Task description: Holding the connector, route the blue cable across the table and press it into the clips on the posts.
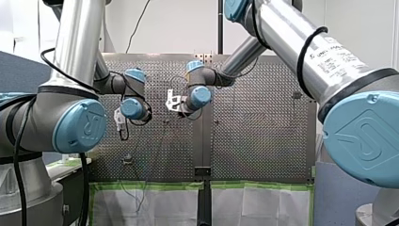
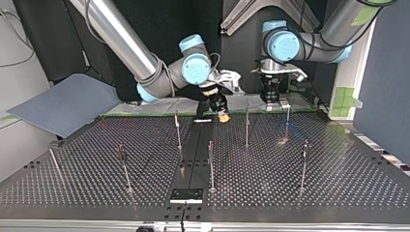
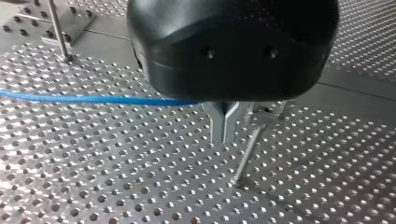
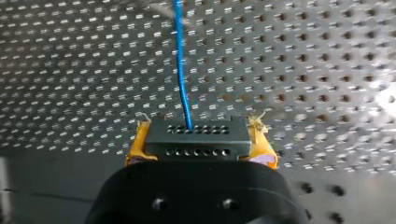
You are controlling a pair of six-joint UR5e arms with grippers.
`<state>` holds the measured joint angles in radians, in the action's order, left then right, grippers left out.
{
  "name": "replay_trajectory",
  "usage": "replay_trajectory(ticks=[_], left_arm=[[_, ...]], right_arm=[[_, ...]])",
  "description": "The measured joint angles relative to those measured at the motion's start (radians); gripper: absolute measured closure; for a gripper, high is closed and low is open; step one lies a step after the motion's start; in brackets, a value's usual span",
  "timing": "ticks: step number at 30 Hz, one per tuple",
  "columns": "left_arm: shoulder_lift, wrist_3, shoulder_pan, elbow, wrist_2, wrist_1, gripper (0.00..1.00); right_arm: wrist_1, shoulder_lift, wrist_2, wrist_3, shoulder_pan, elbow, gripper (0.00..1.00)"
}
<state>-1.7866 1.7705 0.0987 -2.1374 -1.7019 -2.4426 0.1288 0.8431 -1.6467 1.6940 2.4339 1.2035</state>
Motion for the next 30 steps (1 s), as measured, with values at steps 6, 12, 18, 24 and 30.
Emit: replay_trajectory(ticks=[6, 12, 18, 24, 30], left_arm=[[-0.048, -0.006, 0.004, 0.027, 0.022, 0.019, 1.0], [-0.103, -0.009, 0.007, 0.041, 0.025, 0.055, 1.0], [-0.144, -0.005, 0.001, 0.043, 0.015, 0.063, 1.0], [-0.17, -0.01, 0.0, 0.043, 0.001, 0.054, 1.0], [-0.172, -0.012, -0.002, 0.047, 0.003, 0.061, 1.0]], right_arm=[[0.002, -0.002, 0.017, 0.004, -0.012, 0.052, 1.0], [0.003, -0.008, 0.041, 0.005, -0.034, 0.098, 1.0], [0.022, -0.01, 0.057, 0.019, -0.06, 0.127, 1.0], [0.061, -0.011, 0.1, 0.036, -0.084, 0.127, 1.0], [0.069, -0.011, 0.131, 0.038, -0.097, 0.112, 1.0]])
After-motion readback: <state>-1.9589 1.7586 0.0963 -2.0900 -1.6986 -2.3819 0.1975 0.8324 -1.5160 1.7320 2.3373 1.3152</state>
